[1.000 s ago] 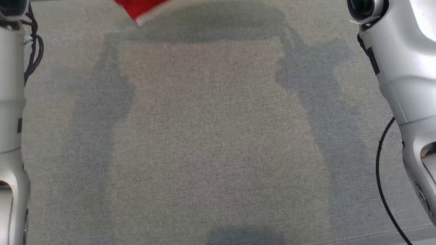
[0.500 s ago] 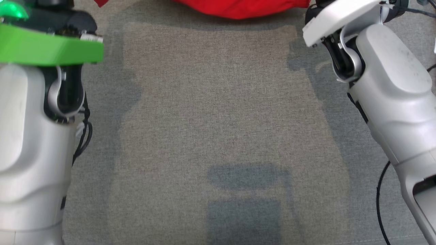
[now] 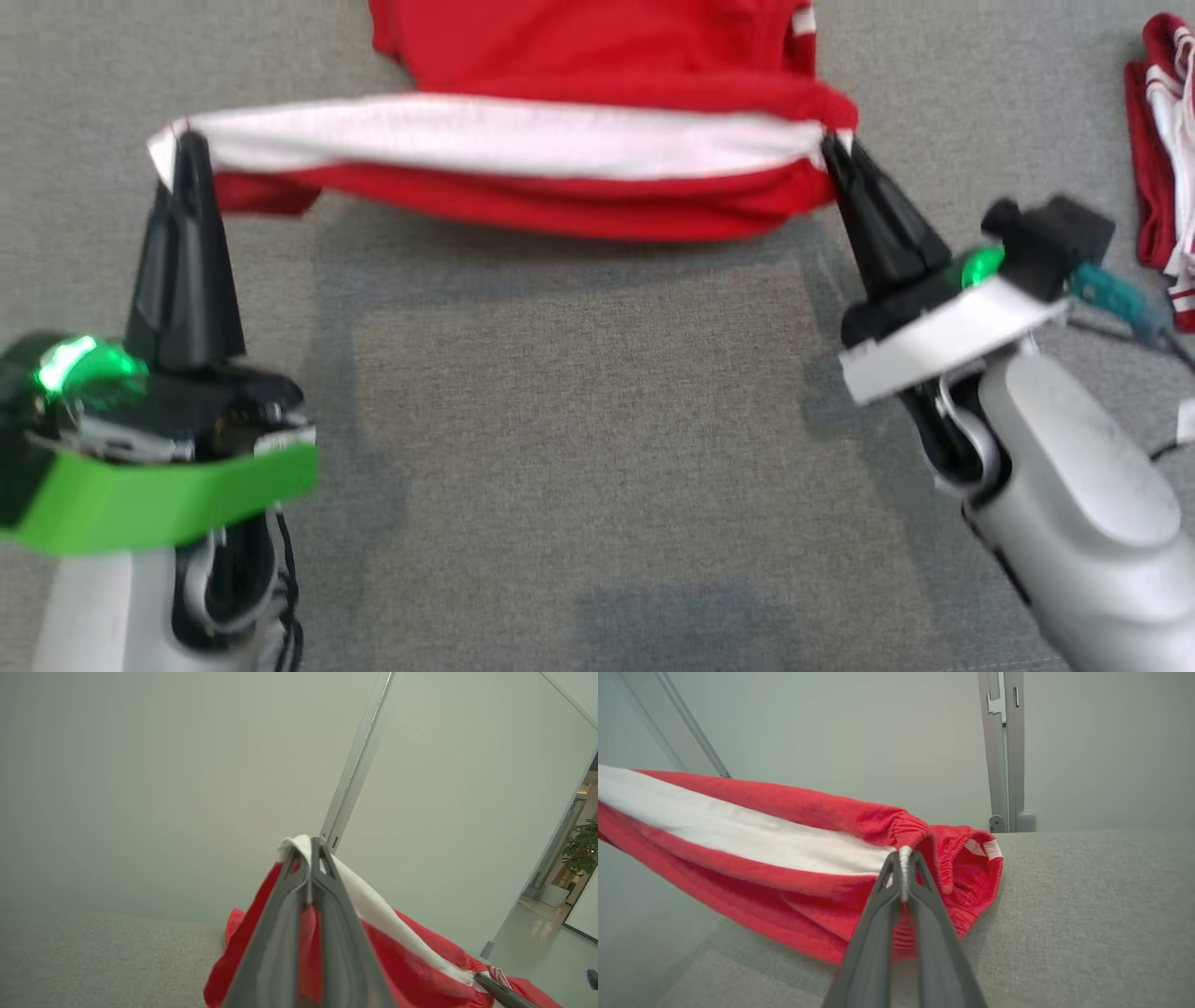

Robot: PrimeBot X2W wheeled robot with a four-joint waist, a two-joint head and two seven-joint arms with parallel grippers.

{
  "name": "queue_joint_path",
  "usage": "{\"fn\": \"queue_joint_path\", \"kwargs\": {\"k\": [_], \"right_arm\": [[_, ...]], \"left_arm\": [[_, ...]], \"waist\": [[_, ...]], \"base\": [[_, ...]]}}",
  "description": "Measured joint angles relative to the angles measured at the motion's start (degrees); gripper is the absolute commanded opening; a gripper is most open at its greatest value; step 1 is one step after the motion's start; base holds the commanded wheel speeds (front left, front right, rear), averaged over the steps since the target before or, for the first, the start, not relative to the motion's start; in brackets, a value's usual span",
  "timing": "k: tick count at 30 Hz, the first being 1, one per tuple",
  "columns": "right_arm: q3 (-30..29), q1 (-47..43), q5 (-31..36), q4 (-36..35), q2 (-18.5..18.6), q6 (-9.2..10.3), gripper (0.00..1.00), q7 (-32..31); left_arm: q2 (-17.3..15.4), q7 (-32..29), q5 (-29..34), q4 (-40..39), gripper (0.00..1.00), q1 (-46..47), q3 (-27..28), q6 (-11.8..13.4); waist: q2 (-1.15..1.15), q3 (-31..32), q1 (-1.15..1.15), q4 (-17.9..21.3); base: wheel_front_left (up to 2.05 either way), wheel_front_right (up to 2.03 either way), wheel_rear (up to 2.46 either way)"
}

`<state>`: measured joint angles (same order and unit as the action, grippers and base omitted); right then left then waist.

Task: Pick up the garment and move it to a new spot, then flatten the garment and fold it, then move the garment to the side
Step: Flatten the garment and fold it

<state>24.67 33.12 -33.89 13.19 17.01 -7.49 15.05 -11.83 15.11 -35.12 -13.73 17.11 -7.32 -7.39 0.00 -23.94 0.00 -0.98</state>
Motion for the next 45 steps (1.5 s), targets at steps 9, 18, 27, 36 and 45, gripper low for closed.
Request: {"fn": "queue_joint_path", "kwargs": {"k": [9,18,27,36,45], "right_arm": [[-5.15,-18.89,2.1,-8.67,-1.32,0.0,0.0,0.01],[-8.26,-32.49,2.9,-18.14,-0.9,0.0,0.0,-2.31],[-9.16,-37.12,2.71,-24.32,-1.9,0.0,0.0,-7.17],[-5.42,-29.88,1.36,-14.0,-4.17,0.0,0.0,-4.42],[-4.47,-19.31,2.86,-2.33,-7.93,0.0,0.0,-1.09]], "left_arm": [[3.48,0.01,2.58,-8.38,0.0,-14.67,-0.42,0.0],[3.83,0.0,5.14,-14.77,0.0,-26.3,-0.45,-0.01],[2.48,0.0,3.6,-13.78,0.0,-29.92,-0.94,-0.01],[-0.57,0.0,1.62,-0.03,0.0,-20.02,-3.21,-0.01],[-3.58,0.0,-0.19,14.69,0.0,-2.76,-5.32,-0.01]], "waist": [[0.0,7.42,0.0,-1.27],[0.0,13.89,0.0,-2.28],[0.0,13.88,0.0,0.8],[0.0,10.95,0.0,3.07],[0.0,6.39,0.0,4.17]], "base": [[0.0,0.0,0.0],[0.0,0.0,0.0],[0.0,0.0,0.0],[0.0,0.0,0.0],[0.0,0.0,0.0]]}}
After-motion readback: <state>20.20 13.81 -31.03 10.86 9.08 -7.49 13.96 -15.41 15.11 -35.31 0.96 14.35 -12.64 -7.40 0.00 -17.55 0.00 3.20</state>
